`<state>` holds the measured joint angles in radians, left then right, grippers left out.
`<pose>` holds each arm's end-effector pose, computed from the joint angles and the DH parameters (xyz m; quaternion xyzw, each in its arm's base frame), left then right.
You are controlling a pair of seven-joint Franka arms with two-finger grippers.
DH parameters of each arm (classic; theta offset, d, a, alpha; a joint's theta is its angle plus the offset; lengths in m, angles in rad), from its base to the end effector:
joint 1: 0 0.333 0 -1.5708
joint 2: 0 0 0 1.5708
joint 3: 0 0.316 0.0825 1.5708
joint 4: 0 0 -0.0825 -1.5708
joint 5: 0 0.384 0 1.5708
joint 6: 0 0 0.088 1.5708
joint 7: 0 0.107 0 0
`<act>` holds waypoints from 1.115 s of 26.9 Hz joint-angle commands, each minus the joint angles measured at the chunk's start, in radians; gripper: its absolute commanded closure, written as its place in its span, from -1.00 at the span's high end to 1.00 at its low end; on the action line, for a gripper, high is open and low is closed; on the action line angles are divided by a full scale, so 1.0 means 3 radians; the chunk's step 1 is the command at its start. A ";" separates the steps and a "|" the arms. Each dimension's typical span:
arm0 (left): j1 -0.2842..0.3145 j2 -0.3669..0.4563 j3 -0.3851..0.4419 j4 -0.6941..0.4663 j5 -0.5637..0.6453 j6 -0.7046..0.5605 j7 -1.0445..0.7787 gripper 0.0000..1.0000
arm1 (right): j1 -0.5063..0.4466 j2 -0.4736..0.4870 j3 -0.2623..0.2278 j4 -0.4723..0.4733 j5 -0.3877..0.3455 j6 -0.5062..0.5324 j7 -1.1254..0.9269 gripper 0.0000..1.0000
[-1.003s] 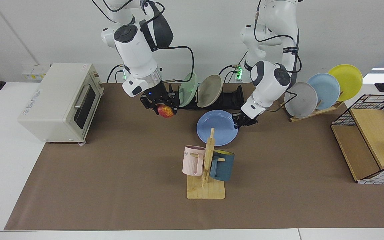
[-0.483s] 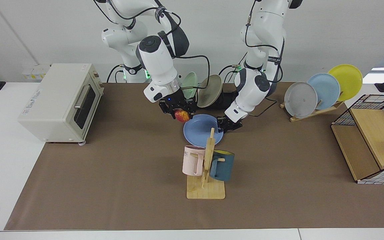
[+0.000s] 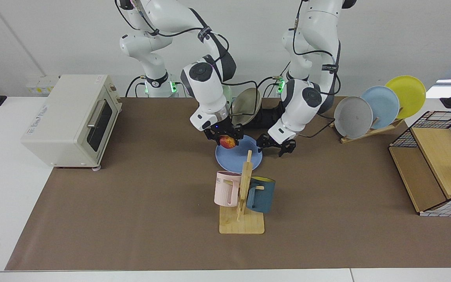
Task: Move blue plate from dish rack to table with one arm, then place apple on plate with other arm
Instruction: 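Release the plate and withdraw the left gripper while the right gripper lowers the apple, then open the right gripper to drop the apple onto the blue plate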
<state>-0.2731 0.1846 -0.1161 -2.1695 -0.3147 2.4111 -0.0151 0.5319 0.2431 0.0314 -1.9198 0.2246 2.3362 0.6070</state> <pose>0.5210 -0.2149 0.3151 0.9901 -0.0705 0.0033 0.1215 0.5280 0.3366 0.3842 -0.9878 0.0927 -0.0213 0.1232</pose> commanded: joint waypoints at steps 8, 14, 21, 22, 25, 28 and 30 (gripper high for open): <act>-0.0015 -0.0385 0.0514 0.0175 0.0568 -0.0745 0.0015 1.00 | 0.0155 0.0233 -0.0007 -0.0130 0.0064 0.0363 0.0017 -1.00; -0.0015 -0.0625 0.0918 0.0384 0.0849 -0.1138 0.0019 1.00 | 0.0155 0.0243 -0.0007 -0.0161 0.0039 0.0363 -0.0009 -1.00; 0.0000 -0.0646 0.1220 0.0870 0.0998 -0.1630 0.0265 1.00 | 0.0216 0.0314 -0.0007 -0.0166 -0.0002 0.0363 -0.0004 -1.00; 0.0021 -0.0646 0.1246 0.0901 0.1013 -0.1661 0.0300 1.00 | 0.0221 0.0314 -0.0013 -0.0166 -0.0007 0.0363 -0.0009 -1.00; 0.0072 -0.0651 0.1261 0.0973 0.1069 -0.1742 0.0448 1.00 | 0.0226 0.0330 -0.0007 -0.0166 -0.0084 0.0358 -0.0004 -0.81; 0.0164 -0.0656 0.1261 0.0999 0.1110 -0.1758 0.0592 1.00 | 0.0226 0.0330 -0.0007 -0.0166 -0.0104 0.0343 -0.0009 1.00; 0.0194 -0.0661 0.1271 0.1004 0.1115 -0.1763 0.0628 1.00 | 0.0221 0.0335 -0.0007 -0.0141 -0.0115 0.0343 -0.0004 1.00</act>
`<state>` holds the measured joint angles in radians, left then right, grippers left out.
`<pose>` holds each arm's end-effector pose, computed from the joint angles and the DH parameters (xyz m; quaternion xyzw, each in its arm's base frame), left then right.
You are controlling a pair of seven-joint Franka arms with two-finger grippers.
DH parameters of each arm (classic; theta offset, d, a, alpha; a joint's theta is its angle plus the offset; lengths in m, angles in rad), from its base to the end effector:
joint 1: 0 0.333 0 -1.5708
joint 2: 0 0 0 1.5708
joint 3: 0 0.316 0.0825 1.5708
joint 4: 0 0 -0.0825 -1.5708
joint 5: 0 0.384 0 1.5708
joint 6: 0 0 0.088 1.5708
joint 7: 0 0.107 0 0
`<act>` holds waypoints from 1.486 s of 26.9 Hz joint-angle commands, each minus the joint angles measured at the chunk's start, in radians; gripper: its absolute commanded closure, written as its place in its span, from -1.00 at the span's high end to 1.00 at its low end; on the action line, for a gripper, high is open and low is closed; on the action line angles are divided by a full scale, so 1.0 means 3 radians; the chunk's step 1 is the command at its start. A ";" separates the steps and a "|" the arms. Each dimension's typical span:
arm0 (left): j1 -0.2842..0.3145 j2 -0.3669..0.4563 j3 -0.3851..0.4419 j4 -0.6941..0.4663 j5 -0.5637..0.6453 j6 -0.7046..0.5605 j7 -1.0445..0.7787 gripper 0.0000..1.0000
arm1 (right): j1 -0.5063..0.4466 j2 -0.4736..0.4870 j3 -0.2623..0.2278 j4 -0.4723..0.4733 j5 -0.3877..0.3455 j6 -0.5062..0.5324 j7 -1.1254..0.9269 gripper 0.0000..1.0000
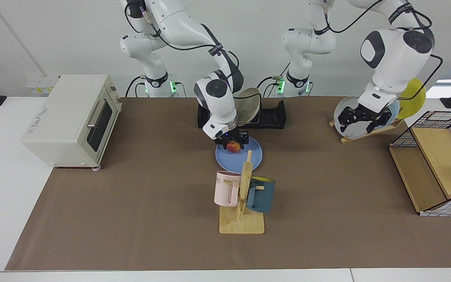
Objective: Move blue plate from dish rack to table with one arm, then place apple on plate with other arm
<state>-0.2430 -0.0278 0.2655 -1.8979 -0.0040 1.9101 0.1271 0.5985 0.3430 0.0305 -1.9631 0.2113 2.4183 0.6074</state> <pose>0.5572 0.0135 0.5128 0.9985 -0.0516 0.0199 0.0041 0.5042 0.3670 0.3101 -0.9932 0.0655 0.0006 0.0967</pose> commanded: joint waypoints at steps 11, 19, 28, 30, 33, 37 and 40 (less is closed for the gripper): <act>0.0156 0.0037 0.0010 0.0216 0.0075 -0.0206 0.0200 1.00 | -0.0103 -0.0029 -0.0035 0.0376 -0.0464 -0.0267 -0.0050 1.00; 0.0166 0.0057 0.0061 0.0308 0.0080 -0.0231 0.0195 1.00 | -0.0475 -0.0386 -0.0061 0.0602 -0.0464 -0.1044 -0.0730 1.00; 0.0150 0.0067 0.0056 0.0308 0.0075 -0.0236 0.0169 1.00 | -0.1053 -0.0637 -0.0066 0.1062 -0.0474 -0.2154 -0.1651 1.00; 0.0151 0.0067 0.0056 0.0308 0.0075 -0.0236 0.0169 1.00 | -0.1151 -0.0668 -0.0071 0.1220 -0.0484 -0.2364 -0.1753 1.00; 0.0151 0.0067 0.0056 0.0308 0.0080 -0.0236 0.0169 1.00 | -0.1263 -0.0714 -0.0071 0.1338 -0.0602 -0.2676 -0.1952 1.00; 0.0151 0.0067 0.0056 0.0308 0.0075 -0.0236 0.0164 1.00 | -0.1524 -0.0852 -0.0071 0.1400 -0.0643 -0.2886 -0.2239 1.00; 0.0151 0.0062 0.0056 0.0308 0.0080 -0.0236 0.0164 1.00 | -0.1688 -0.0878 -0.0056 0.1415 -0.0643 -0.2953 -0.2260 1.00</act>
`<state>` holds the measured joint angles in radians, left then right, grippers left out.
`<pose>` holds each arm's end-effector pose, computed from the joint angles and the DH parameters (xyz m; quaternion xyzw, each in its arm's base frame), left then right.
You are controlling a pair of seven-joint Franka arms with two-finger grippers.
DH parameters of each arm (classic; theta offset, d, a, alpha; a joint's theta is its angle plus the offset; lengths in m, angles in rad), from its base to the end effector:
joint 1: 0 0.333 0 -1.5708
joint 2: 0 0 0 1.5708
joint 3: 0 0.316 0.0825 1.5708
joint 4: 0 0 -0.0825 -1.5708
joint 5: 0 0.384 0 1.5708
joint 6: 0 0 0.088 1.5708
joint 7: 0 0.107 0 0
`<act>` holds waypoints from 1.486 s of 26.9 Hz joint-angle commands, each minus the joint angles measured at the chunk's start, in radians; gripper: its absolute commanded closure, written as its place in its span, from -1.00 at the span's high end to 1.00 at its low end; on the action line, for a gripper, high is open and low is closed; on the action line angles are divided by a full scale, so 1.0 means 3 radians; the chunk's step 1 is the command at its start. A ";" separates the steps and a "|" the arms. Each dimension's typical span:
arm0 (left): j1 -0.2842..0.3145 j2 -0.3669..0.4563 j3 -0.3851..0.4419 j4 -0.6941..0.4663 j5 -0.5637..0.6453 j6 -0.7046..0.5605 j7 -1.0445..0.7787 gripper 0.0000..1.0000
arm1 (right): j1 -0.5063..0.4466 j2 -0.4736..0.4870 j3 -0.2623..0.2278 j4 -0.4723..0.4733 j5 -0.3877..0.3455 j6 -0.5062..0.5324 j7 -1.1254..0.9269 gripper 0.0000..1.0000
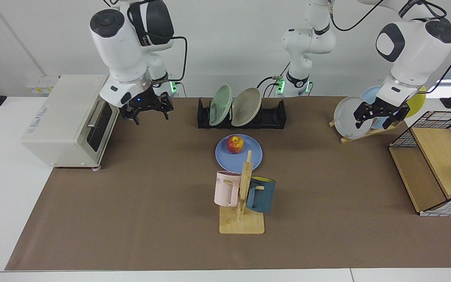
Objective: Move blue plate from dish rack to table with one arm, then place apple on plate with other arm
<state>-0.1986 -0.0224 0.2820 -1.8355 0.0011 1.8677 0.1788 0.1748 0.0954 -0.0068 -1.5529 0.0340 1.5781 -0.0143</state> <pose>0.5598 0.0481 0.5362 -0.9985 0.0478 -0.0270 0.0010 0.5729 0.1010 0.5794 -0.9952 -0.0902 0.0363 0.0139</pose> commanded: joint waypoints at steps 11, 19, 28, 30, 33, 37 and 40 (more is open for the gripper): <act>0.0002 0.0044 0.0001 0.0100 0.0058 -0.0120 -0.0033 1.00 | -0.0562 -0.0200 0.0017 0.0339 -0.0215 -0.0306 -0.0003 1.00; -0.0018 0.0059 -0.0004 0.0187 0.0058 -0.0136 -0.0146 1.00 | -0.0608 -0.0318 0.0028 0.0181 -0.0349 -0.0208 -0.0131 1.00; -0.0033 0.0080 -0.0035 0.0473 0.0042 -0.0458 -0.0202 1.00 | -0.0578 -0.0323 0.0033 0.0181 -0.0354 -0.0208 -0.0136 1.00; -0.0039 0.0064 -0.0055 0.0478 0.0047 -0.0463 -0.0202 1.00 | -0.0578 -0.0318 0.0033 0.0181 -0.0354 -0.0208 -0.0136 1.00; -0.0044 0.0049 -0.0111 0.0540 0.0042 -0.0524 -0.0187 1.00 | -0.0583 -0.0323 0.0033 0.0181 -0.0349 -0.0208 -0.0136 1.00; -0.0039 0.0054 -0.0255 0.0734 0.0063 -0.0754 -0.0182 1.00 | -0.0583 -0.0318 0.0033 0.0181 -0.0349 -0.0208 -0.0136 1.00; -0.0039 0.0019 -0.0316 0.0724 0.0053 -0.0775 -0.0182 1.00 | -0.0583 -0.0323 0.0033 0.0181 -0.0349 -0.0208 -0.0136 1.00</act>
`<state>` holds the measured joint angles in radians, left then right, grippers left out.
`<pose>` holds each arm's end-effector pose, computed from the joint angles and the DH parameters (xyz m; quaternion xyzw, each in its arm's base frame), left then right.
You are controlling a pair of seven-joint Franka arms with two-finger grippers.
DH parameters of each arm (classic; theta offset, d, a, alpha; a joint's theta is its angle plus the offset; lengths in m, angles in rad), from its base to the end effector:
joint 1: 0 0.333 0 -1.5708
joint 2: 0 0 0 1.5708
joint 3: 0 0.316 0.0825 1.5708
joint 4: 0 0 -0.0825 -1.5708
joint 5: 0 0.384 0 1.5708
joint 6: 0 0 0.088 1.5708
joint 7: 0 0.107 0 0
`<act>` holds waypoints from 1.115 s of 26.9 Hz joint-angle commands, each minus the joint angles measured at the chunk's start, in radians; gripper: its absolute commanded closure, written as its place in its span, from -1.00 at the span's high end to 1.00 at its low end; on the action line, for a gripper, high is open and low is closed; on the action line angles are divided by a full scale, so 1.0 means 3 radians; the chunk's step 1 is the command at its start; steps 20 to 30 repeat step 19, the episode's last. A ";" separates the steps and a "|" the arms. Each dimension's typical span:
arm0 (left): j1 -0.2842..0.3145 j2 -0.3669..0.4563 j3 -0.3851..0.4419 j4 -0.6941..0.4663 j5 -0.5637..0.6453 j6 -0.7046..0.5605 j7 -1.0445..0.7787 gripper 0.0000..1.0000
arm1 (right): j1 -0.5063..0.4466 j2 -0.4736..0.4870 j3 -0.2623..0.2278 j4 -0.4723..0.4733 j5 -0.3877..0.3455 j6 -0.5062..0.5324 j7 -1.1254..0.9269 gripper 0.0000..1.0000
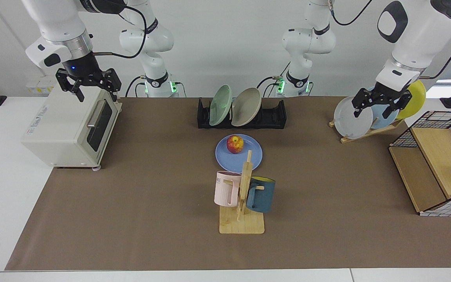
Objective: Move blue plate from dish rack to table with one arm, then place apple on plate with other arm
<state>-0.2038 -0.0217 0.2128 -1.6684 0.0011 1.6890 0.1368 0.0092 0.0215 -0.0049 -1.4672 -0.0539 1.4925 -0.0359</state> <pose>0.5573 0.0063 0.6004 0.9977 -0.0639 0.0210 0.0002 0.5536 -0.0037 0.6544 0.9995 0.0179 0.0015 0.0269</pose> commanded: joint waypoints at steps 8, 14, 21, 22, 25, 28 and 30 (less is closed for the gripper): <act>0.0392 0.0042 -0.0458 0.0131 0.0068 -0.0113 -0.0001 1.00 | -0.0031 -0.0072 0.0027 -0.0105 -0.0056 0.0077 -0.0064 1.00; 0.0623 0.0103 -0.0725 0.0131 0.0073 -0.0092 0.0024 1.00 | -0.0031 -0.0072 0.0027 -0.0105 -0.0056 0.0077 -0.0064 1.00; 0.0603 0.0118 -0.0750 0.0126 0.0073 -0.0102 0.0024 1.00 | -0.0031 -0.0077 0.0027 -0.0105 -0.0056 0.0077 -0.0064 1.00; 0.0603 0.0118 -0.0750 0.0126 0.0073 -0.0102 0.0024 1.00 | -0.0031 -0.0077 0.0027 -0.0105 -0.0056 0.0077 -0.0064 1.00; 0.0603 0.0118 -0.0750 0.0126 0.0073 -0.0102 0.0024 1.00 | -0.0031 -0.0077 0.0027 -0.0105 -0.0056 0.0077 -0.0064 1.00; 0.0603 0.0118 -0.0750 0.0126 0.0073 -0.0102 0.0024 1.00 | -0.0031 -0.0077 0.0027 -0.0105 -0.0056 0.0077 -0.0064 1.00; 0.0603 0.0118 -0.0750 0.0126 0.0073 -0.0102 0.0024 1.00 | -0.0031 -0.0077 0.0027 -0.0105 -0.0056 0.0077 -0.0064 1.00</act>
